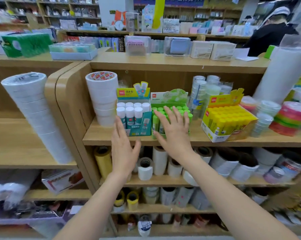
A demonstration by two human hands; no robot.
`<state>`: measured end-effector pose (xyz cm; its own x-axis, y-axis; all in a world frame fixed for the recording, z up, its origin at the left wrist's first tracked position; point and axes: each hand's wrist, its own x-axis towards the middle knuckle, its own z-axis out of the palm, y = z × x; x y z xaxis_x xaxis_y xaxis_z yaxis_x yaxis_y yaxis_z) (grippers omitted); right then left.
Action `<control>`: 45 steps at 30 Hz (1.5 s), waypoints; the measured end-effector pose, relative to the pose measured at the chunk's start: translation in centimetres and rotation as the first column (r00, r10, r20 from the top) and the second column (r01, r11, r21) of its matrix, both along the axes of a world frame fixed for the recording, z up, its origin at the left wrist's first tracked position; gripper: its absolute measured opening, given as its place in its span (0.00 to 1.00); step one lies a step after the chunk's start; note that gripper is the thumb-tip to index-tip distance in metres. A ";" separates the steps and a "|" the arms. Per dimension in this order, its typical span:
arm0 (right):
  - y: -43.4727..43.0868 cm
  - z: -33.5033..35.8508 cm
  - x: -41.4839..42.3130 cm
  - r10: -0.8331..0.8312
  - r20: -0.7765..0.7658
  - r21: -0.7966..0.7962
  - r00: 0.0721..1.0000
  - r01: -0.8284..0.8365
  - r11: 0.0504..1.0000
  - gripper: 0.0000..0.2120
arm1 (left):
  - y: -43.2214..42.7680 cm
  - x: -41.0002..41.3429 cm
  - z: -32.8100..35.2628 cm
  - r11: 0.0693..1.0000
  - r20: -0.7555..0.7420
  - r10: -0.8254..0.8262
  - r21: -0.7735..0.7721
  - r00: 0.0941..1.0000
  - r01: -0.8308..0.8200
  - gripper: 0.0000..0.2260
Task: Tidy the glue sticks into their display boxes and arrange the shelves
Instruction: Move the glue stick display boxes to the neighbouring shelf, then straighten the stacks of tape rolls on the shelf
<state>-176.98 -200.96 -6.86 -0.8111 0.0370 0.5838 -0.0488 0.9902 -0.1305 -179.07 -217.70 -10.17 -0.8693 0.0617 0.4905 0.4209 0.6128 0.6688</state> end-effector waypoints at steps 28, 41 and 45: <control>4.5 2.3 -0.6 0.189 -0.199 -0.385 0.962 -0.254 0.888 0.28 | 5.1 -1.5 3.3 0.987 -0.211 0.063 -0.130 0.975 -0.092 0.36; 26.1 2.9 9.6 -0.291 -0.371 -0.397 0.882 0.133 0.908 0.19 | 25.9 4.5 4.9 0.872 -0.382 -0.403 -0.435 0.832 0.223 0.24; 31.8 1.2 10.1 -0.233 -0.104 -0.284 0.967 0.196 0.939 0.27 | 30.0 5.8 4.2 0.893 -0.376 -0.184 -0.451 0.908 -0.006 0.19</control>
<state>-166.87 -169.20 -5.66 -0.6816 0.3717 0.6303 0.1251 0.9079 -0.4001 -173.27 -187.74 -6.00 -0.5843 0.4165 0.6965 0.6584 0.7450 0.1068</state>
